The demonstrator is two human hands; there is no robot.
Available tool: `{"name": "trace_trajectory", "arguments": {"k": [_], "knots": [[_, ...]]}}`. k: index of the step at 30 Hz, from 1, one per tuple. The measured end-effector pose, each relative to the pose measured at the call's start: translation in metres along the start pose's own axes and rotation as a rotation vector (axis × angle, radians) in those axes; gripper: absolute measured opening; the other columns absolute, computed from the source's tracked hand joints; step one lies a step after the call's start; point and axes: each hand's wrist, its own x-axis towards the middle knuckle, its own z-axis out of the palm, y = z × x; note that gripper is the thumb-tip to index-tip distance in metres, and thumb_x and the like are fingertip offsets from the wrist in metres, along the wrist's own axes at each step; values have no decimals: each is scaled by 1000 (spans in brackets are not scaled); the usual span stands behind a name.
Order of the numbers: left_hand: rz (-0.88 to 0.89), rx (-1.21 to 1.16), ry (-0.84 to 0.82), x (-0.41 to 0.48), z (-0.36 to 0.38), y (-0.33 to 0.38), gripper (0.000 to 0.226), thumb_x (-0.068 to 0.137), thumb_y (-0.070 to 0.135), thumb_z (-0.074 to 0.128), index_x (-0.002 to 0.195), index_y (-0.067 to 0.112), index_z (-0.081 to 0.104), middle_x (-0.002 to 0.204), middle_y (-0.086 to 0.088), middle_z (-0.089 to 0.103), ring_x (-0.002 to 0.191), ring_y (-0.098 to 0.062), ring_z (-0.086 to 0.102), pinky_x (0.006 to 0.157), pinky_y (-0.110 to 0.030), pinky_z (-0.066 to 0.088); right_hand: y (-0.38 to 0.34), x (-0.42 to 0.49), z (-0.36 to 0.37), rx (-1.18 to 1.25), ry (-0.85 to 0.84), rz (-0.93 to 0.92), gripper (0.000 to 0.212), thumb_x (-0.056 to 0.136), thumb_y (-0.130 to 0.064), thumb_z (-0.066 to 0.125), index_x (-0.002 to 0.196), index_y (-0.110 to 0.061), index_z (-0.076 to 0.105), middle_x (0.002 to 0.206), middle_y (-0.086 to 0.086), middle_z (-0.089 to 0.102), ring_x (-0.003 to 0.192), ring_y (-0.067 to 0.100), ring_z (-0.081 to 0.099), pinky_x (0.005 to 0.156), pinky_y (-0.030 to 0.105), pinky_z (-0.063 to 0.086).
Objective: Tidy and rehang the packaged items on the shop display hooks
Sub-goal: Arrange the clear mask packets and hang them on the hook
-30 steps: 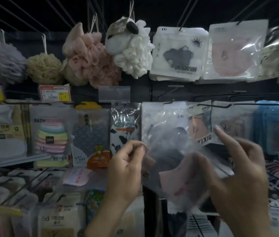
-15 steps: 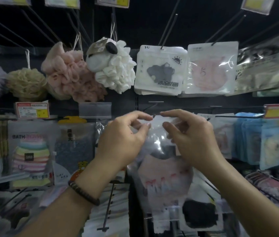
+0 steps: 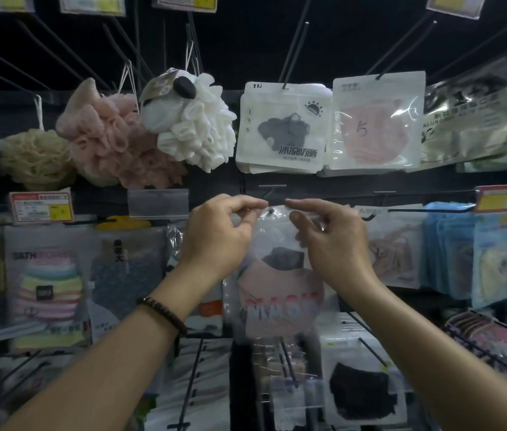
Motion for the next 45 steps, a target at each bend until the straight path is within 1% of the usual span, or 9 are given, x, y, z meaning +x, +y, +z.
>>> {"name": "trace_trajectory", "arguments": {"k": [7,16,21,26,31,37,39,41,45], "knots": [[27,132,-5,3,17,-27,24,99,28,78,120,36,82,102,12,67,82,0,60,83,-22,56,26,10,14,-350,-106,-82,40,98,-32,77,136,-42,70,114,-6,62,98,14,63,97,42,56],[-36,516,-357,-19,38,-55,65,112,51,36,170,47,7,182,-1,-5,165,-33,6,125,-58,35,47,7,41,-927,-315,-44,72,105,-42,57,166,-45,20,170,17,12,155,42,17,122,62,31],[-27,478,-401,-31,18,-59,65,110,55,41,170,42,18,182,3,-3,167,-28,6,131,-54,26,29,-13,40,-886,-313,20,63,104,-46,52,162,-37,29,175,15,-12,159,41,-14,128,64,5],[-15,419,-395,-66,-42,-85,39,100,47,65,138,37,63,143,10,58,133,-15,53,113,-43,49,6,-64,28,-576,-133,-159,31,96,-35,71,127,-29,70,150,3,48,148,27,27,120,56,31],[-139,497,-628,-98,-106,-124,11,100,46,67,107,44,75,107,22,68,96,0,64,90,-36,59,-3,-125,54,-304,-183,-278,3,93,-23,76,90,-24,78,94,-13,70,92,11,64,78,28,53],[-295,540,-831,-128,-167,-190,27,101,25,62,108,51,70,131,15,65,123,-10,59,101,-32,49,4,-161,120,-219,-526,-9,7,97,-30,72,97,-31,79,94,-21,73,90,-7,65,71,12,46],[-343,513,-832,-134,-180,-201,14,99,46,68,105,58,63,131,20,60,125,-8,57,102,-31,48,10,-171,133,-190,-591,80,13,98,-34,70,105,-33,81,100,-22,75,97,-12,64,74,7,47],[-340,483,-820,-137,-185,-215,43,79,88,64,111,60,62,136,21,61,126,-5,58,105,-33,51,14,-177,141,-169,-620,132,15,100,-34,69,109,-33,80,103,-22,75,100,-16,62,75,4,47],[-332,519,-986,-133,-187,-231,69,80,82,70,140,47,63,152,16,60,139,-11,57,113,-33,49,14,-184,155,-154,-617,225,13,100,-32,70,107,-33,80,101,-22,73,94,-7,66,78,19,58]]}}
